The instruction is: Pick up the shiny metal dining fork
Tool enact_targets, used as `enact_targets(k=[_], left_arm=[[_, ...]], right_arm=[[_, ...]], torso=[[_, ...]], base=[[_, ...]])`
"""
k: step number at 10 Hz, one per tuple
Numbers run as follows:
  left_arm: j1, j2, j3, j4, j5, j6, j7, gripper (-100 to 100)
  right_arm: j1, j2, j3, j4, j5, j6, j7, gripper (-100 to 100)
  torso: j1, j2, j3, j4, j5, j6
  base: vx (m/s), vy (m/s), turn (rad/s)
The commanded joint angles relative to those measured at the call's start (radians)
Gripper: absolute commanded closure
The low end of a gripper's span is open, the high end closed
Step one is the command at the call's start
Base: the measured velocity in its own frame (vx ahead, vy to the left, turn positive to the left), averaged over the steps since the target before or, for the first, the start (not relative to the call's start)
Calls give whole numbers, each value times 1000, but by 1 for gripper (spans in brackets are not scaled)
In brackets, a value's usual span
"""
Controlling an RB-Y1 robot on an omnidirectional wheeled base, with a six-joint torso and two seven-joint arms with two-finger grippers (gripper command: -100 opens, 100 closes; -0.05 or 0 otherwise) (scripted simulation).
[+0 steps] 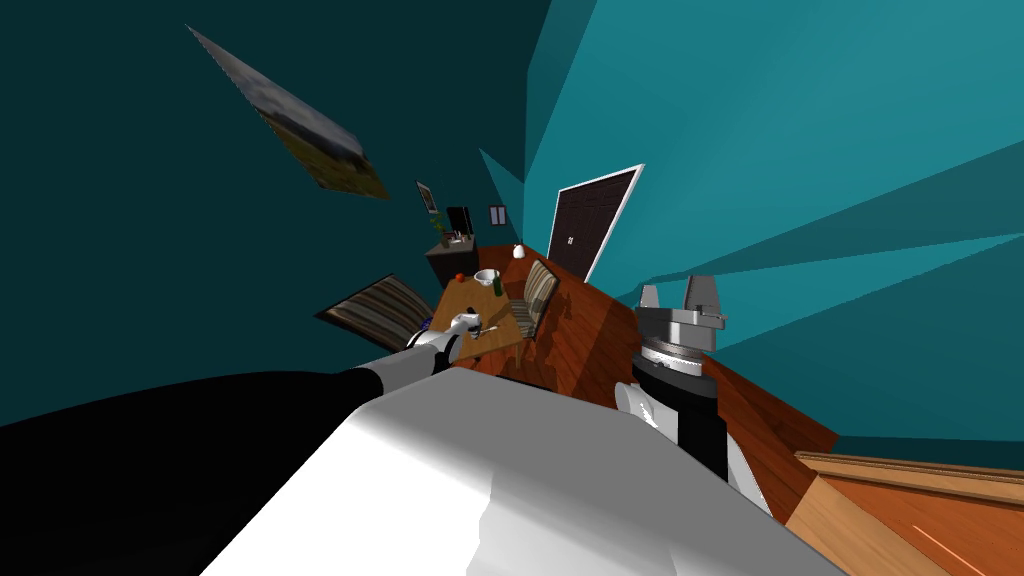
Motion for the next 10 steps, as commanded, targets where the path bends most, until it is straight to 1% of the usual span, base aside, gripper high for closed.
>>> enact_targets(k=[1,2,3,4,5,7,8,9,10], left_arm=[[-12,5,15,18,10,30,1,-100],[-20,7,22,32,15,39,0,-100],[-20,6,18,34,12,22,-1,-100],[-19,6,18,32,13,28,-1,0],[-3,-4,14,41,10,-1,4,-100],[-3,-4,14,41,10,-1,4,-100],[10,-12,12,48,8,-22,8,-100],[-5,-7,14,62,10,-18,5,-100],[-5,-7,13,66,10,-24,4,100]], right_arm=[[0,0,0,0,0,0,0,0],[0,0,0,0,0,0,0,0],[0,0,0,0,0,0,0,0],[0,0,0,0,0,0,0,0],[0,0,0,0,0,0,0,0],[0,0,0,0,0,0,0,0],[0,0,0,0,0,0,0,0],[0,0,0,0,0,0,0,0],[0,0,0,0,0,0,0,0]], torso=[[0,0,0,0,0,0],[0,0,0,0,0,0],[0,0,0,0,0,0],[0,1,1,0,0,0],[1,3,1,1,0,0],[3,1,0,0,1,0],[2,2,1,0,1,0],[2,2,1,0,1,0],[2,2,1,0,0,0]], base=[[56,-21,16],[53,-19,9],[22,-8,3],[0,0,0],[43,18,-9],[34,20,-3],[28,15,-5],[16,9,-2],[0,0,0]])
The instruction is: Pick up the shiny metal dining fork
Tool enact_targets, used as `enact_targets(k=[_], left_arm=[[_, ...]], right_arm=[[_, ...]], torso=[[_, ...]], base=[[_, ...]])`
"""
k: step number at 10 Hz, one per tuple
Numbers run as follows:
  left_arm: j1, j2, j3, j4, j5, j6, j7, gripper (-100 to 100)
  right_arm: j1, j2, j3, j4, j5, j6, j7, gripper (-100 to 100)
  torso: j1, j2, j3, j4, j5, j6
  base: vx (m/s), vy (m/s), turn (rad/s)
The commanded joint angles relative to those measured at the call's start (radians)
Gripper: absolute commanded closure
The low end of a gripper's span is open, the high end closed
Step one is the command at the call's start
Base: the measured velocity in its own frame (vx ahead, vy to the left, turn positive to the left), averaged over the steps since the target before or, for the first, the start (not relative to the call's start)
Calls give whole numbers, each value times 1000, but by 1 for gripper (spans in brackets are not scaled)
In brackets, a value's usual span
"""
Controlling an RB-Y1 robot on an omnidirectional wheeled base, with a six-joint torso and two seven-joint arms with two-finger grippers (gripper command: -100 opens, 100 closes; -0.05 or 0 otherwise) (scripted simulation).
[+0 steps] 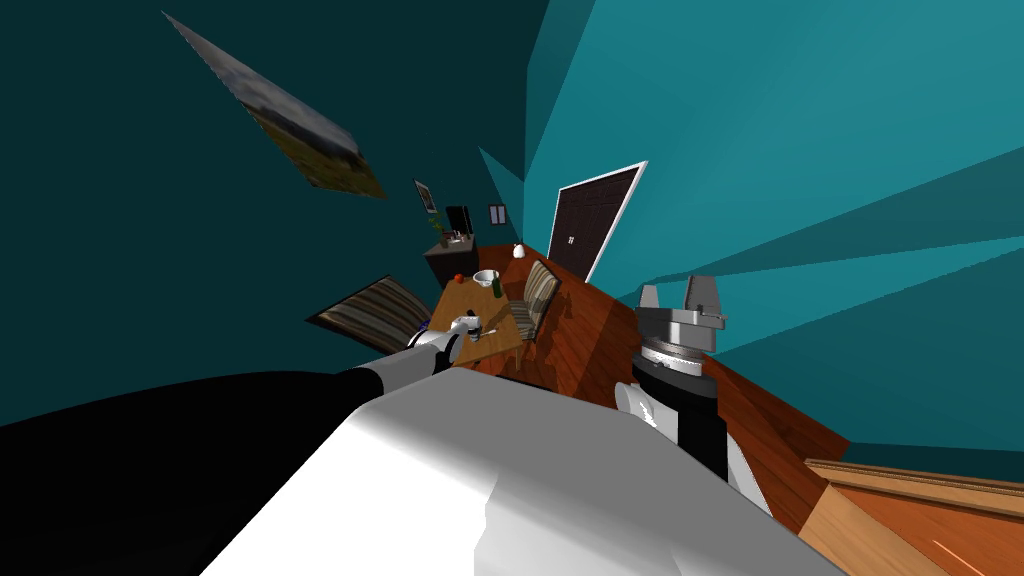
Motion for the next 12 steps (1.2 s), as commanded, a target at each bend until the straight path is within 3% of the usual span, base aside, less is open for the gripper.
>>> enact_targets(k=[1,4,5,6,11,12], left_arm=[[0,0,0,0,0,0,0,100],[0,0,1,0,1,1,2,100],[0,0,1,0,1,1,3,0],[-2,6,2,-27,1,30,-1,100],[-19,14,5,-21,3,46,-6,100],[-19,14,5,-22,3,47,-6,0]], right_arm=[[0,0,0,0,0,0,0,0],[0,0,0,0,0,0,0,0],[0,0,0,0,0,0,0,0],[0,0,0,0,0,0,0,0],[0,0,0,0,0,0,0,0],[0,0,0,0,0,0,0,0]], torso=[[0,0,0,0,0,0],[1,-1,-1,-1,0,1],[1,-1,-1,-1,0,1],[1,0,-1,-1,0,1],[0,1,1,0,0,1],[0,1,0,0,0,1]], base=[[0,0,0],[0,0,0],[0,0,0],[-27,-18,0],[-29,-13,3],[0,0,0]])
